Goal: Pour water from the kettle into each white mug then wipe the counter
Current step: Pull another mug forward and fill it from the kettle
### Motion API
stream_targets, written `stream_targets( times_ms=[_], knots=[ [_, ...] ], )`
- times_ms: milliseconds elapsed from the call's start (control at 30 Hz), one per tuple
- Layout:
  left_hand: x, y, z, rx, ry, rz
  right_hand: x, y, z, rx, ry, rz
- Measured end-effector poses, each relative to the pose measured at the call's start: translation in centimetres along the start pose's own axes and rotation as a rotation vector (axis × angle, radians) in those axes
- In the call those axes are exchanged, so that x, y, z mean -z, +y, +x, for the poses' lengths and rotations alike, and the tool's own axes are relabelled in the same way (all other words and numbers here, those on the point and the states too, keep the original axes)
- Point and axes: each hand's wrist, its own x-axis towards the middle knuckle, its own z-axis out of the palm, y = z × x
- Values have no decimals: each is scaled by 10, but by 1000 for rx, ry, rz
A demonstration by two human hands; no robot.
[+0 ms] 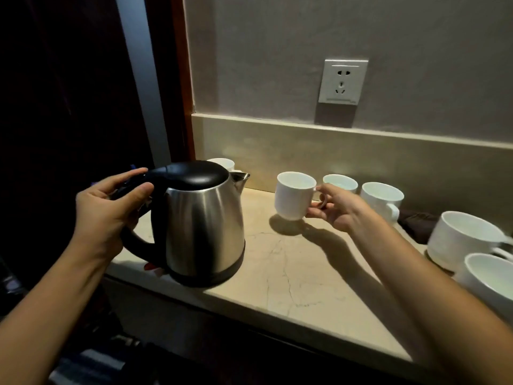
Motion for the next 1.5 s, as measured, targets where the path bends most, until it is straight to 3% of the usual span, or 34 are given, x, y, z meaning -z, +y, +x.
stream_targets(
  times_ms=[333,667,933,1233,1500],
  knots=[
    [-55,-11,2,-1,-144,-20,76,12,-106,-12,131,-52],
    [-116,-16,21,29,-412,-65,109,30,-143,-51,319,32],
    [-131,-7,45,22,-579,-60,105,32,-140,-9,281,119],
    [-159,34,60,-129,-739,227,101,34,-135,-19,273,148],
    [-173,58,64,-181,-808,319,102,33,-131,-66,244,120]
  ],
)
